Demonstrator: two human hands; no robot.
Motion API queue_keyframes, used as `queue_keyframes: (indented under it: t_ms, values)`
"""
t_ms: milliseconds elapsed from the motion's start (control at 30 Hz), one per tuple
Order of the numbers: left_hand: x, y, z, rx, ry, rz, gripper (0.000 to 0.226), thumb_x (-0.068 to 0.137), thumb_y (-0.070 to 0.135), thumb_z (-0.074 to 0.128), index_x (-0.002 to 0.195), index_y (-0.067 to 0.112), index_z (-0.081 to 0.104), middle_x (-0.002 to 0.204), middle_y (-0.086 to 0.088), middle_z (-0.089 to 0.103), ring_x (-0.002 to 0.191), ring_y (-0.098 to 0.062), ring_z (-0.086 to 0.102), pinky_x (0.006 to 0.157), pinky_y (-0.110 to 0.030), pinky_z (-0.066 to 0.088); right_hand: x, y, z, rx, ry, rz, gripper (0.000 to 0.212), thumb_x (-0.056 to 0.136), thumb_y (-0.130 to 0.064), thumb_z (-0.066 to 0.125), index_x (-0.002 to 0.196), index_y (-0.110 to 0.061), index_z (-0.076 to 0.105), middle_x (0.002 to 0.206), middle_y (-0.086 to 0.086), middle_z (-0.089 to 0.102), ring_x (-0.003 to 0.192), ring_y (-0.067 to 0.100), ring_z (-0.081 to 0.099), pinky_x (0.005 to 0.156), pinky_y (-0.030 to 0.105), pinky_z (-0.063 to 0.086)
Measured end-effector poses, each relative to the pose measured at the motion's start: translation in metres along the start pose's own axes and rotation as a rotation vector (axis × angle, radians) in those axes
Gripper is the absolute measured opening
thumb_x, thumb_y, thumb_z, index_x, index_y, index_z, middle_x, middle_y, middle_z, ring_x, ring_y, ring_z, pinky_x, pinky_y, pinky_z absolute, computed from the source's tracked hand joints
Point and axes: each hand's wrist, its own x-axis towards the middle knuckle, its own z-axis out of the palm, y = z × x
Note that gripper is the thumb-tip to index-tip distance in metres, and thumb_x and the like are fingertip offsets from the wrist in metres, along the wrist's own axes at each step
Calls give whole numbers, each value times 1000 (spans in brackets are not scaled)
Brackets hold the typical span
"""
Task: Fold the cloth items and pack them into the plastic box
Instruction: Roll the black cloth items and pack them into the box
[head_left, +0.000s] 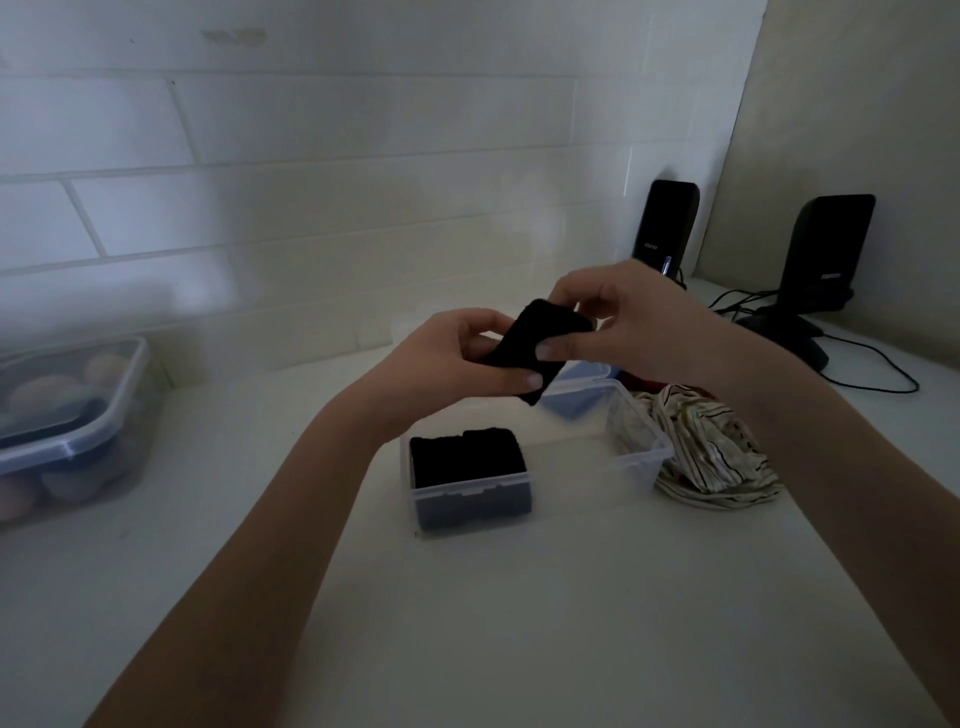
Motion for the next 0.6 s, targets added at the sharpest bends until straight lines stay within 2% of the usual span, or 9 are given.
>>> queue_keyframes:
  t_ms: [67, 100, 167, 200, 300, 333, 433, 533, 600]
  values:
    - [-1, 1, -4, 17, 48, 52, 28, 68, 0, 77, 88, 17, 68, 73, 8, 75, 72, -6, 69, 70, -14, 50, -1, -5, -2, 14, 26, -19, 13, 70, -27, 77, 73, -25, 64, 74, 4, 66, 69, 32, 60, 65, 39, 51]
    - [-1, 2, -6, 31, 77, 78, 28, 66, -1, 78, 82, 20, 69, 71, 8, 74, 70, -6, 69, 70, -15, 51, -1, -8, -3, 22, 20, -18, 14, 69, -26, 78, 73, -22, 65, 72, 3, 66, 66, 31, 59, 63, 38, 50]
    - [-1, 2, -7, 59, 119, 127, 30, 60, -3, 81, 74, 22, 69, 66, 8, 74, 67, -6, 68, 71, -19, 53, -3, -13, -5, 92, -48, 28, 17, 70, -33, 74, 74, -19, 64, 66, -3, 66, 60, 17, 59, 60, 30, 51]
    - [-2, 2, -6, 66, 128, 147, 32, 58, -5, 81, 71, 21, 69, 64, 9, 73, 65, -6, 68, 69, -19, 54, -4, -15, -6, 163, -101, 81, 23, 72, -41, 67, 75, -18, 64, 68, -3, 66, 62, 13, 61, 61, 26, 53]
    - [-2, 1, -1, 52, 124, 191, 33, 57, -14, 79, 69, 15, 66, 60, 9, 72, 61, -2, 67, 61, -15, 52, -6, -16, -7, 457, -227, 302, 55, 76, -58, 42, 88, -9, 62, 90, 13, 64, 80, 24, 66, 72, 40, 59]
    - [-2, 0, 0, 44, 118, 201, 32, 58, -16, 77, 70, 11, 66, 61, 9, 72, 61, -3, 67, 60, -15, 52, -6, -14, -4, 497, -232, 345, 54, 81, -56, 41, 92, -7, 61, 93, 14, 62, 82, 26, 67, 73, 44, 59]
    - [-2, -1, 0, 52, 106, 233, 29, 60, -17, 76, 72, 8, 67, 64, 7, 72, 68, -7, 68, 65, -18, 54, -7, -9, 6, 446, -240, 401, 30, 93, -36, 48, 101, -8, 56, 100, 16, 67, 84, 27, 70, 72, 45, 60]
    - [-2, -1, 1, 170, 132, 285, 33, 57, -4, 81, 67, 25, 68, 67, 13, 69, 73, -3, 63, 78, -19, 49, -6, -4, 12, 597, -315, 457, 30, 93, -32, 50, 110, -8, 56, 107, 20, 67, 92, 33, 69, 73, 42, 60]
    - [-2, -2, 1, 200, 130, 303, 36, 58, 2, 80, 63, 35, 67, 73, 19, 69, 77, 0, 61, 78, -16, 42, -6, -4, 12, 716, -300, 447, 33, 88, -26, 55, 116, -7, 56, 104, 16, 66, 90, 27, 68, 75, 37, 59]
